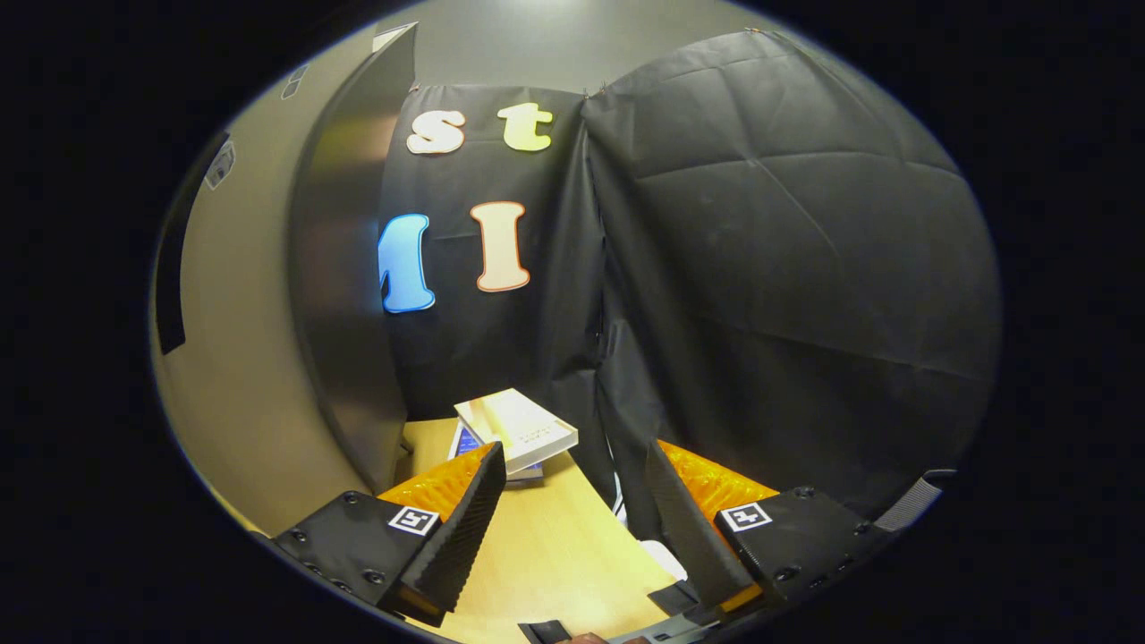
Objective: Grab one shoe with the right hand and put it into the shoe cabinet, grab the other shoe with the left hand and put it into the shoe cabinet; then close the right door with the right hand and the left door with the left hand.
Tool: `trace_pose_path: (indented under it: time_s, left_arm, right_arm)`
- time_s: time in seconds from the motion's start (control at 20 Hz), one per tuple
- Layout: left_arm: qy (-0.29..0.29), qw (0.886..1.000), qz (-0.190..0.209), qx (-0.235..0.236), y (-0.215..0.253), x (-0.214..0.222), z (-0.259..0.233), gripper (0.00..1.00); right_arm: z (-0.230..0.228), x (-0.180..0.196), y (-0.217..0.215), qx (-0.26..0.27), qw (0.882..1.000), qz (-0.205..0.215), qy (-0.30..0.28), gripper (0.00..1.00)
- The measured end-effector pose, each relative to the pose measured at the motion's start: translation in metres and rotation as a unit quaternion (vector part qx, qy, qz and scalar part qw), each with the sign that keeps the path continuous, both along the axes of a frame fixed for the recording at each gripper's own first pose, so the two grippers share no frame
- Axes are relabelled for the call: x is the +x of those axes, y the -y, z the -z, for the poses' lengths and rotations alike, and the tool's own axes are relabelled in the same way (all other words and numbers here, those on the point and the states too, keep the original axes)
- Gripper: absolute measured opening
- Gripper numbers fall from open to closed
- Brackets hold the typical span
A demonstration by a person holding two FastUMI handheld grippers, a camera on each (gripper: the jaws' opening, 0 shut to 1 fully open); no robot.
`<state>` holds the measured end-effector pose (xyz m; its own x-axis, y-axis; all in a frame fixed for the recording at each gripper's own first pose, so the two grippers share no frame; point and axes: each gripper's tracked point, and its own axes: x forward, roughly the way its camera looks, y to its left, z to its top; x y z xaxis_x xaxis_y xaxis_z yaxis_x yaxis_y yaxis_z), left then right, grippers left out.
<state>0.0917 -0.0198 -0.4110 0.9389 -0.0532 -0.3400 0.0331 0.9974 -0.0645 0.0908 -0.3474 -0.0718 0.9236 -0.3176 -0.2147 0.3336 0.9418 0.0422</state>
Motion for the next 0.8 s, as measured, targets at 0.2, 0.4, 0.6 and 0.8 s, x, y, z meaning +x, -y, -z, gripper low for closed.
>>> trace_pose_path:
  time_s: [0.2, 0.4, 0.6, 0.8]
  left_arm:
    - [0.001, 1.000, -0.002, -0.009, 0.000, 0.000, 0.001, 0.01]
    - [0.005, 0.998, 0.006, -0.065, 0.006, 0.000, 0.001, 0.01]
    - [-0.021, 0.998, 0.000, -0.053, 0.006, 0.000, 0.010, 0.01]
    - [-0.048, 0.998, -0.003, -0.046, 0.007, -0.006, 0.016, 0.01]
  right_arm:
    - [0.002, 0.001, 0.000, 0.002, 1.000, -0.004, -0.001, 0.98]
    - [0.013, -0.004, 0.001, -0.001, 1.000, -0.006, -0.013, 0.99]
    - [0.020, -0.007, 0.006, 0.014, 1.000, -0.001, -0.017, 0.99]
    - [0.025, -0.007, 0.015, 0.019, 1.000, 0.003, -0.018, 0.99]
